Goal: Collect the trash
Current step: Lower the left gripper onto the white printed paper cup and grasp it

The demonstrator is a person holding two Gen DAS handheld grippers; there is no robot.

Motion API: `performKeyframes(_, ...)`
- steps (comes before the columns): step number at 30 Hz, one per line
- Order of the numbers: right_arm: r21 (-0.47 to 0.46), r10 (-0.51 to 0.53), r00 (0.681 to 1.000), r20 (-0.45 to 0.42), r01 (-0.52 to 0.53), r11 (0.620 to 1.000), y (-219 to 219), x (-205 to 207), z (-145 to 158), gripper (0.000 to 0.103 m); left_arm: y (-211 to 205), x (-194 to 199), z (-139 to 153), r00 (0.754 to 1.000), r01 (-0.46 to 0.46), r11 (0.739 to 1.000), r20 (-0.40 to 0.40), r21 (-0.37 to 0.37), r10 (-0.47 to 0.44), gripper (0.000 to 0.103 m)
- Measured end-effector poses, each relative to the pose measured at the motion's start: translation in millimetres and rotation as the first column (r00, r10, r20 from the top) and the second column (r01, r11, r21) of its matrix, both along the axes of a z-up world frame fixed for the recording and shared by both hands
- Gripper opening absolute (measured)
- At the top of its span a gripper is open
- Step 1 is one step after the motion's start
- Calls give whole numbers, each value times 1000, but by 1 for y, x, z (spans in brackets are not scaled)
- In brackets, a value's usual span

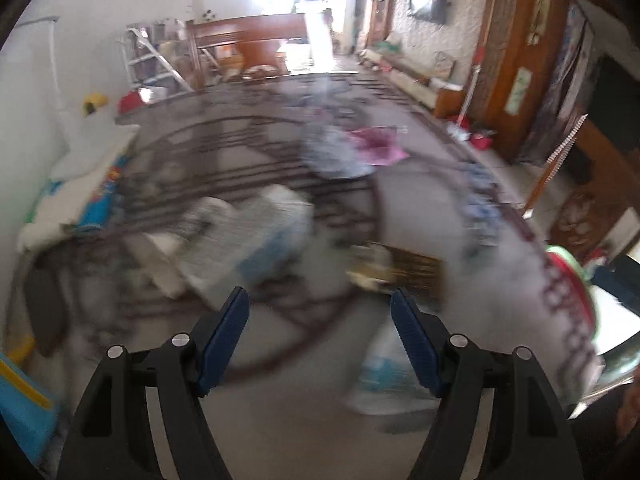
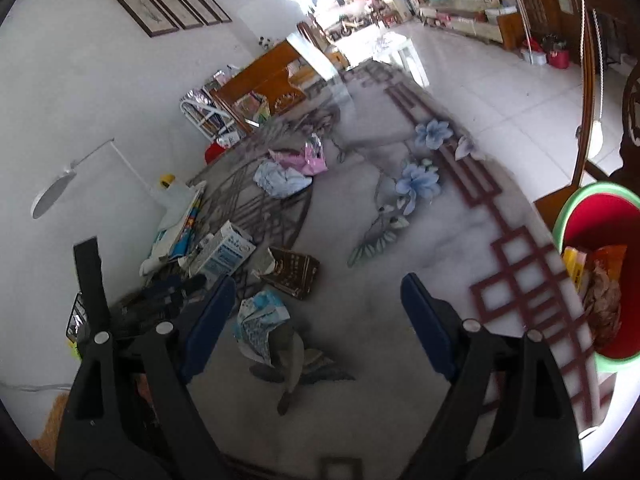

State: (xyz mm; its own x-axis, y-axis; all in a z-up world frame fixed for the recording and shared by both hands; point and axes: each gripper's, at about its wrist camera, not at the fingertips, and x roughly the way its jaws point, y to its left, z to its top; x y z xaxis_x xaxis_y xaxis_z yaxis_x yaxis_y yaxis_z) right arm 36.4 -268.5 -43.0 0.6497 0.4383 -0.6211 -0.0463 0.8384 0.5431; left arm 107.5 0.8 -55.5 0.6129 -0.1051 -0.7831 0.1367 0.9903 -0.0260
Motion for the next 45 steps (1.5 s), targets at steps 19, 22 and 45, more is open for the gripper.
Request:
performKeyframes(19,69,25,999,-34,-22,997,6,8,-7,84,88,120,-19,964,-102,988,-234,117,127,69)
performKeyframes(22,81,24,999,-41,-20,996,5,10,-8,84,98,128,-21,949,-125,990,-283,62,137,69)
performKeyframes(45,37,42,997,-61,-39,999,17,16,-10,84,113,97,-55,927,-194,977,-343,-87,153,24)
